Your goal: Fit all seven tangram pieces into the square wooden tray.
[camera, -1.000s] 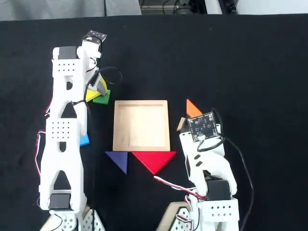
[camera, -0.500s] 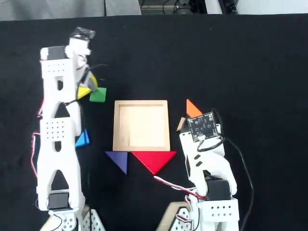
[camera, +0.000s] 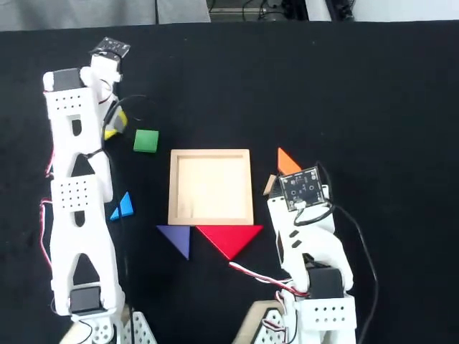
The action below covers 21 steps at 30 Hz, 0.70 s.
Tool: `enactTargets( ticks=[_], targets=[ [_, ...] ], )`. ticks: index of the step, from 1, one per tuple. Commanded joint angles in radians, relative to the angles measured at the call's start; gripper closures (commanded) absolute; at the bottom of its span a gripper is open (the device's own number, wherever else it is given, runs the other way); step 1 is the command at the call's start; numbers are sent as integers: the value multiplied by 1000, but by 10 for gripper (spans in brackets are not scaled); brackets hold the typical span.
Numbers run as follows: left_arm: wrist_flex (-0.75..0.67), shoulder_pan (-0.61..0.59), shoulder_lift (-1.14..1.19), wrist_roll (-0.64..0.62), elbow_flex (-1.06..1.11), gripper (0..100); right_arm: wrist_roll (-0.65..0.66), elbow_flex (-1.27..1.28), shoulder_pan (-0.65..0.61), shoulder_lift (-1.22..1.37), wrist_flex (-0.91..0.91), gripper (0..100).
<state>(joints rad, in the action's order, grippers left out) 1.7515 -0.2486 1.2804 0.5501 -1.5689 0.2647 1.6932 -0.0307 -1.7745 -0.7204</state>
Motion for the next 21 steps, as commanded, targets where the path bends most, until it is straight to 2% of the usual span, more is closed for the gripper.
enactTargets(
  ticks=[1, 10, 17, 19, 21],
  targets=[
    [5, -39, -23, 40, -91, 898, 11, -2, 6, 2, -5, 743],
    [-91, -94, -23, 71, -90, 880, 11, -2, 6, 2, -5, 744],
    [-40, -97, -48, 71, -93, 881, 11, -2, 6, 2, -5, 744],
    [-6, -91, -81, 71, -91, 903, 11, -2, 6, 2, -5, 744],
    [8, -85, -106, 71, -90, 966, 11, -2, 6, 2, -5, 744]
  ],
)
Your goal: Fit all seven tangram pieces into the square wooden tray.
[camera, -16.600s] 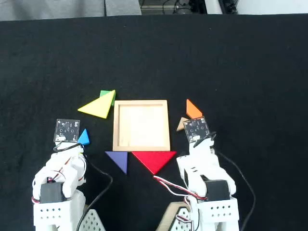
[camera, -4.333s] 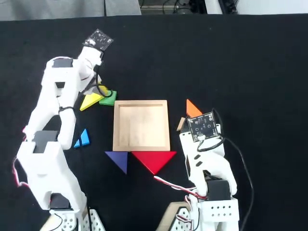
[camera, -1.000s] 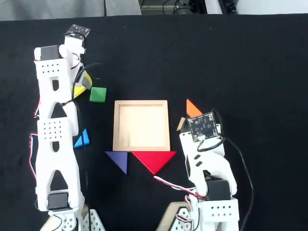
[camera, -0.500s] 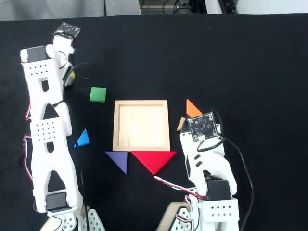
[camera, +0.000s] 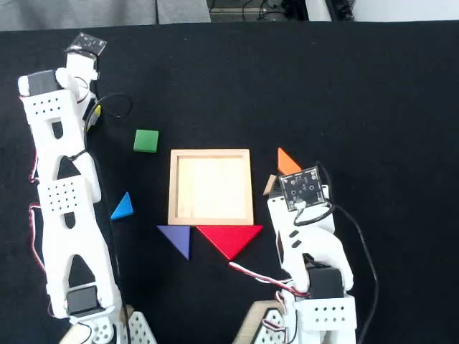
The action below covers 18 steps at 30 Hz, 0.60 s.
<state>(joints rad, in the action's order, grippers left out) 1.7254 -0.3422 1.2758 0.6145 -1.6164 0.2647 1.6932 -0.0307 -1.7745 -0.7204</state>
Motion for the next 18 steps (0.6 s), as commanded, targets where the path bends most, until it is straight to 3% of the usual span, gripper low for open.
enactTargets(
  ticks=[1, 12, 18],
  targets=[
    [34, 8, -109, 6, -42, 977, 11, -2, 6, 2, -5, 744],
    [34, 12, -101, -5, -35, 972, 11, -2, 6, 2, -5, 744],
    [38, 22, -318, -186, 44, 972, 11, -2, 6, 2, -5, 744]
  ],
)
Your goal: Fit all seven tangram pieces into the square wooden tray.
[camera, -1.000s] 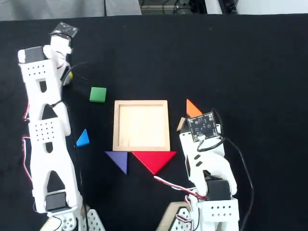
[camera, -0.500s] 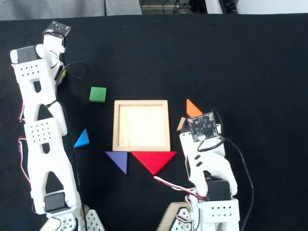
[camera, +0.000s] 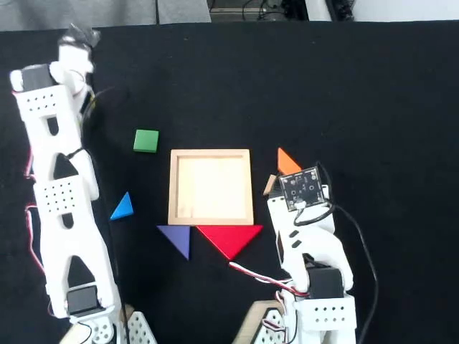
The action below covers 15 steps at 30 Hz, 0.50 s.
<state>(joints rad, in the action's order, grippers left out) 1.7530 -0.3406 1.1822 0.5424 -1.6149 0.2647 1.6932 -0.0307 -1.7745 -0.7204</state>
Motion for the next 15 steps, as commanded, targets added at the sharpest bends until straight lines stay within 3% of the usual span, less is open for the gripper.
enactTargets(
  ticks=[1, 4, 10, 15],
  targets=[
    [11, 27, -284, -149, 90, 972, 11, -2, 6, 2, -5, 744],
    [11, 45, -480, -241, 334, 972, 11, -2, 6, 2, -5, 744],
    [6, 194, -1002, -397, 955, 971, 11, -2, 9, 2, -5, 744],
    [-12, 348, -1312, -534, 1227, 971, 11, -2, 12, 2, -5, 744]
  ],
)
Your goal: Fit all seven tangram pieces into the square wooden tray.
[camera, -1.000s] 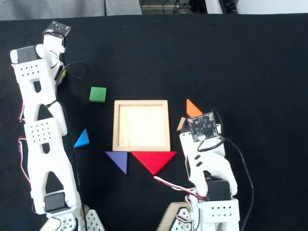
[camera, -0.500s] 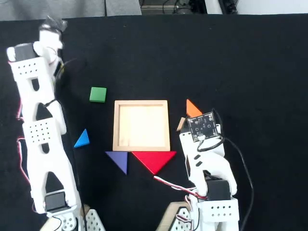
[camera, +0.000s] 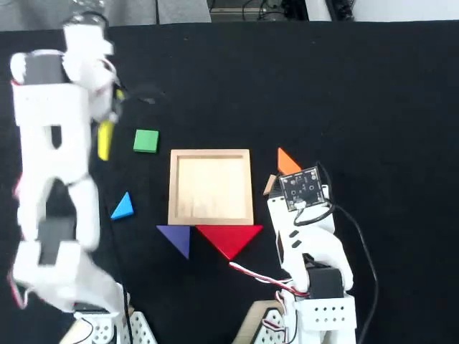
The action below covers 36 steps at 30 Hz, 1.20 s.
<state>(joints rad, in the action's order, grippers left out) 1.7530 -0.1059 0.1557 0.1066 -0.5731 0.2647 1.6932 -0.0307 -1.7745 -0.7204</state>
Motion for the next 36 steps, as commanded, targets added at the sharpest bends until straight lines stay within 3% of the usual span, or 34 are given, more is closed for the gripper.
enactTargets(
  ticks=[1, 5, 12, 21, 30, 36],
  targets=[
    [-12, 139, -321, -129, 216, 971, 11, -2, 12, 2, -5, 744],
    [-17, 206, -408, -247, 292, 971, 11, -2, 25, -2, -5, 744],
    [-51, 305, -334, -388, 409, 971, 2, -2, 143, -7, 38, 744],
    [-281, 401, -305, -414, 613, 970, 2, -2, 150, -7, 40, 744],
    [-545, 410, -296, -485, 860, 970, 8, -2, 152, -7, 40, 744],
    [-611, 410, -296, -562, 940, 970, 8, -2, 152, -7, 40, 744]
  ],
)
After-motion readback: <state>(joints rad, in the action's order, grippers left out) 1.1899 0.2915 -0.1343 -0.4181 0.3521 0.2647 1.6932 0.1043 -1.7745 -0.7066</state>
